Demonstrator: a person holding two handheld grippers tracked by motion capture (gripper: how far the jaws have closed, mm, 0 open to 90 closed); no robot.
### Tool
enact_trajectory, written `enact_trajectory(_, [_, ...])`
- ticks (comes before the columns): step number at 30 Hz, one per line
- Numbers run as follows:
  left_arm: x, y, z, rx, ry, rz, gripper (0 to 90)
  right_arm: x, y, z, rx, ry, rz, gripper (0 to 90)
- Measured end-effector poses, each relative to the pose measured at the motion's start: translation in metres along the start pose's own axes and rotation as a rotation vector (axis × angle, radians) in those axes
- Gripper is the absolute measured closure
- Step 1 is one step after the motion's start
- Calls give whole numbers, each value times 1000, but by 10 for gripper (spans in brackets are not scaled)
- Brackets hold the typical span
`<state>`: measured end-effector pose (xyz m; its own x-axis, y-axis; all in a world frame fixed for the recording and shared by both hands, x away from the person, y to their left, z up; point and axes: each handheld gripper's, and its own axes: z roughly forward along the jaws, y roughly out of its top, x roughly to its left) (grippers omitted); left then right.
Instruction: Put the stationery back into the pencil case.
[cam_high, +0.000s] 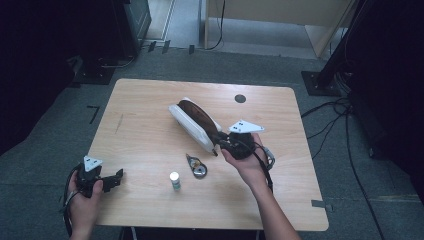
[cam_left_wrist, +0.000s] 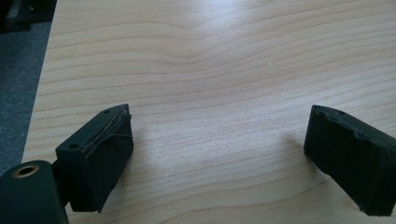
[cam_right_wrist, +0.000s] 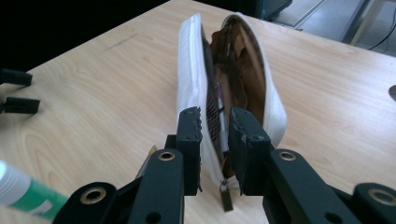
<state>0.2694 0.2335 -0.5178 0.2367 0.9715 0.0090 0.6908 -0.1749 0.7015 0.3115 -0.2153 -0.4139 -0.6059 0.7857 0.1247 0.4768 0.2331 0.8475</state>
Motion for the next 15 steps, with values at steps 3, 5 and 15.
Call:
enact_trajectory(3, [0,0,0,1,0,1,83,5,-7,-4,9,10,-13,731])
enact_trajectory(5, [0,0,0,2,0,2,84,9,-13,-6,11,18,-13,730])
enact_trajectory(15, [0,0,0,2,0,2,83,25,-41,6,50,57,-7,677])
